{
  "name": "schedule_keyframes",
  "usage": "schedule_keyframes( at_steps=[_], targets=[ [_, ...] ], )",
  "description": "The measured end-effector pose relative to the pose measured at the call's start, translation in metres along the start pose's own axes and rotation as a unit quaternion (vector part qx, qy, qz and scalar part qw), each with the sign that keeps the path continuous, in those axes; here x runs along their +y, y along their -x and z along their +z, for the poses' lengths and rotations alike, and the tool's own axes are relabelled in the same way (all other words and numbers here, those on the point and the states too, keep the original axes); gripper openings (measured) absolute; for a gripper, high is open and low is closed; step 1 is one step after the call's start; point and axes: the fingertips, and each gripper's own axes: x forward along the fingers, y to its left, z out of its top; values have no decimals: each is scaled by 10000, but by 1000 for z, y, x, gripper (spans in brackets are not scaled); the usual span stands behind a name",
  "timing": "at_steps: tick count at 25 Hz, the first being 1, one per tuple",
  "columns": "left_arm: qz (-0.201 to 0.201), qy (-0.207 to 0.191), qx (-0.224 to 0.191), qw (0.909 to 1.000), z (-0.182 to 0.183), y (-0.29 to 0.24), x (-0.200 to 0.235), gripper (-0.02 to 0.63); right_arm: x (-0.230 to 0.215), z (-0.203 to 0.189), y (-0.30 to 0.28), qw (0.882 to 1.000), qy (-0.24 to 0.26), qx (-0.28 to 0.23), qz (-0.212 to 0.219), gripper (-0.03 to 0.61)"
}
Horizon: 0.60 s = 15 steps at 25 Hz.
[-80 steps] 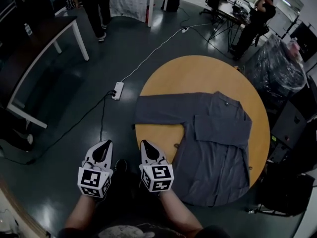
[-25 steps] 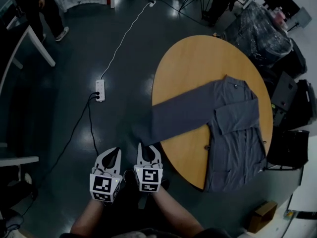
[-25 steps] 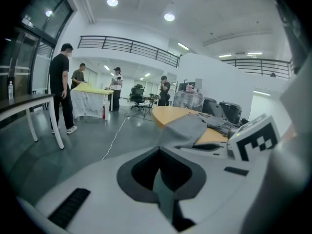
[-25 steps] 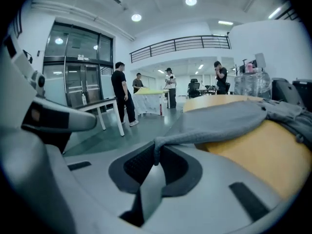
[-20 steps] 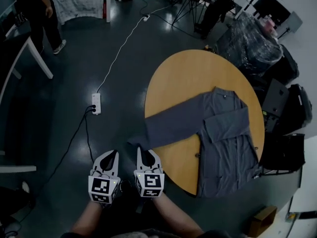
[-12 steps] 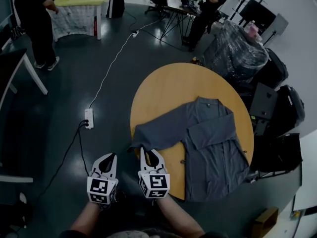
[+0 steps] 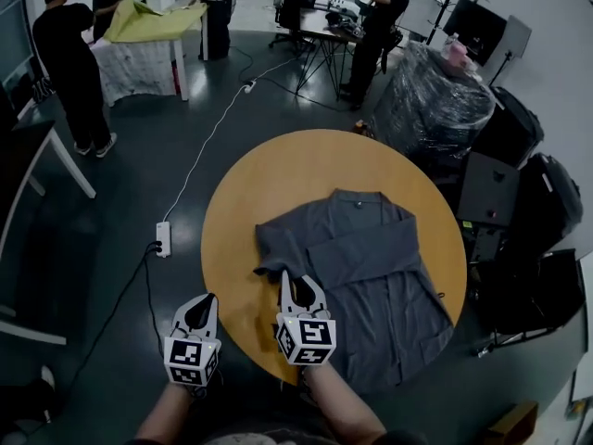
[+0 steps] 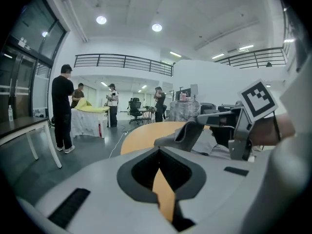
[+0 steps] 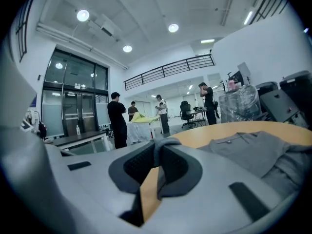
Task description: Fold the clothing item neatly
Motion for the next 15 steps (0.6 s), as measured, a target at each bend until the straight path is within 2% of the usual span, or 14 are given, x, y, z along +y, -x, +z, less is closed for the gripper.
schedule_keyframes(
  at_steps=[3, 7, 15],
  targets=[
    [118, -57, -89, 9999, 10, -13, -37, 8, -50, 2, 10, 9997, -243, 28, -13, 21],
    [221, -50, -156, 9996, 16, -27, -85, 8, -106, -7, 22, 9992, -319, 249, 19, 21],
    [88, 125, -164, 9997, 16, -40, -149, 8, -170, -20, 41, 9980, -405, 471, 71, 21]
  ],
)
